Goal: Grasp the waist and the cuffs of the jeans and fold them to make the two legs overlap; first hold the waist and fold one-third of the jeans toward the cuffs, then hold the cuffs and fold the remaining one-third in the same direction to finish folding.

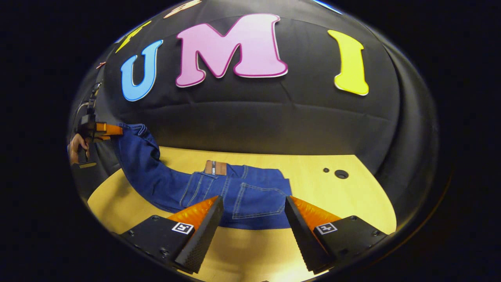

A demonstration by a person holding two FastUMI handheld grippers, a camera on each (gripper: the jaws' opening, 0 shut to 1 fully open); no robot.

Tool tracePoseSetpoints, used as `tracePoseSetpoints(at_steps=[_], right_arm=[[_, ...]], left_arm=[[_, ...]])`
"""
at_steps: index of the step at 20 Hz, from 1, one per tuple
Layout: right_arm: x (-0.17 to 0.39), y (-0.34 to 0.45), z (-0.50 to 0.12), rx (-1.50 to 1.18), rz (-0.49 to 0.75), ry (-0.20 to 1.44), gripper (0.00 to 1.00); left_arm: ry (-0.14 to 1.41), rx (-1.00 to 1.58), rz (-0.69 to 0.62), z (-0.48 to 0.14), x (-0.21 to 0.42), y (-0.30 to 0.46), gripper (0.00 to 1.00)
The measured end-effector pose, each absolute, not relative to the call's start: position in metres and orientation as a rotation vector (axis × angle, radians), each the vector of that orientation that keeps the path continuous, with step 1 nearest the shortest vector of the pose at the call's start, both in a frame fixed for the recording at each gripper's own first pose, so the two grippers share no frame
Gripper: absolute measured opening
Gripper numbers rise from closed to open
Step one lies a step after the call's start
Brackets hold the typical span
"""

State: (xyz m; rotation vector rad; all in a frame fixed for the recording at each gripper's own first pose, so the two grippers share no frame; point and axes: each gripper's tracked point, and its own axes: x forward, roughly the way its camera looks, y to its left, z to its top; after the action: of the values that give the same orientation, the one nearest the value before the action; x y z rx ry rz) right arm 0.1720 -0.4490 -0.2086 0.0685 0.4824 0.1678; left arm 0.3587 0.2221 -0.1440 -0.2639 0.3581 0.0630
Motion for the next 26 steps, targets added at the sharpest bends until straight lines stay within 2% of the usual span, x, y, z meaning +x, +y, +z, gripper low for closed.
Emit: tracePoseSetpoints(at_steps=[8,13,17,19,22,23,25,26], right_arm=[[0.142,-0.531,-0.177,0.094,0.036,0.471,0.96],[0.111,-0.581,-0.173,0.113,-0.05,0.473,0.96],[0.095,-0.605,-0.154,0.105,-0.082,0.434,0.96],[0.083,-0.619,-0.148,0.111,-0.105,0.427,0.96],[0.057,-0.635,-0.148,0.076,-0.146,0.434,0.96],[0.047,-0.631,-0.148,0.07,-0.135,0.448,0.96],[0.034,-0.619,-0.141,0.078,-0.11,0.451,0.96],[0.031,-0.615,-0.135,0.08,-0.099,0.444,0.96]], left_arm=[[0.356,-0.141,-0.204,-0.084,0.38,-0.001,0.06],[0.427,-0.116,-0.364,-0.128,0.386,-0.137,0.06],[0.512,-0.122,-0.403,-0.18,0.38,-0.19,0.06],[0.537,-0.094,-0.41,-0.193,0.38,-0.189,0.06],[0.556,-0.02,-0.43,-0.206,0.38,-0.195,0.13],[0.585,-0.03,-0.443,-0.206,0.374,-0.196,0.28],[0.549,-0.071,-0.454,-0.194,0.364,-0.198,0.72],[0.522,-0.079,-0.452,-0.179,0.355,-0.19,0.9]])
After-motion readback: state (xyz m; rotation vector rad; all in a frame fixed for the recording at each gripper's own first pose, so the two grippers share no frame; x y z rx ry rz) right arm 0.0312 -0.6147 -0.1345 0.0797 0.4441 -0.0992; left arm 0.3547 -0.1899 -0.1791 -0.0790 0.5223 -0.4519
